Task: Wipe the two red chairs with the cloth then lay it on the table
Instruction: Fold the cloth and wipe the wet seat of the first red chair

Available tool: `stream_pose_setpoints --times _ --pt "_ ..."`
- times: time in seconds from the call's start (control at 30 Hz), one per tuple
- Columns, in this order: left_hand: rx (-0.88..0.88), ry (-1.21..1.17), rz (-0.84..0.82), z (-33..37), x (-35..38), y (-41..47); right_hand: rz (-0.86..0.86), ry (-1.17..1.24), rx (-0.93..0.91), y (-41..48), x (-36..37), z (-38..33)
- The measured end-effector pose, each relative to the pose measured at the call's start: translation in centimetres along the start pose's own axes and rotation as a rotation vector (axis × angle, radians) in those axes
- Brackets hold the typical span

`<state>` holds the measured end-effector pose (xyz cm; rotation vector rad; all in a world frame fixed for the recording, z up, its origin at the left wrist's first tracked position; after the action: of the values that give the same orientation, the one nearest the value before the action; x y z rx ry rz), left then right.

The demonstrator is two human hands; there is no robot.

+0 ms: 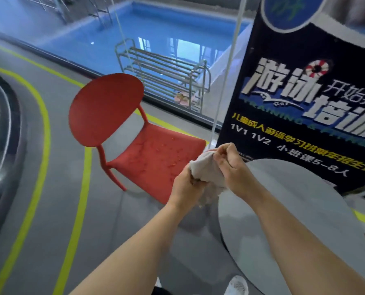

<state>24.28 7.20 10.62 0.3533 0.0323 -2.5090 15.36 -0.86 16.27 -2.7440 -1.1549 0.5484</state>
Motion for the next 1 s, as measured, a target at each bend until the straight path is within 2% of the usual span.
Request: stream_pose_setpoints --times 0.1,0.2,0.3,0.37,0.5,0.63,0.83,1.0 --pt "-0.009 0.041 0.026 -1.5 -6.7 0.3 0.031 -0.035 0.04 1.9 4.8 -1.4" --pt "-0.069 0.096 -0.061 -2.9 -11.7 0.7 0.102 -0.119 0.109 3.7 8.5 -1.7" --pt "-0.119 0.041 -0.104 -3.4 -14.7 1.0 0.192 -0.111 0.13 4.8 11.2 -2.1" --pt "-0.179 -0.039 -0.066 -3.9 -16.0 1.6 0.24 -0.066 0.165 5.0 12.1 -2.1" --pt "-0.322 -0.319 0.021 -5.5 -16.5 3.1 0.109 0.116 0.269 5.5 13.7 -1.3" --pt "-0.39 -0.384 -0.001 -6.7 -15.8 4.9 0.099 0.049 0.298 6.8 14.0 -0.4" --pt "-0.383 -0.282 0.055 -8.5 -16.9 9.6 0.171 0.021 0.283 11.6 12.9 1.0" --pt "-0.375 -0.124 0.154 -11.3 -17.7 15.0 0.222 0.137 0.317 17.2 11.6 3.5"
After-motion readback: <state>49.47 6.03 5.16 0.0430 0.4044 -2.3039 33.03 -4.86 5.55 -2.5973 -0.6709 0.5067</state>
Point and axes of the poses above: each hand's wrist, its own y-axis towards the middle knuckle, its own x-axis out of the palm, z = x × y, the point moved 6 cm from there along y, towards the middle knuckle, and after that the axes turned 11 degrees about x, right-handed, at the moved point
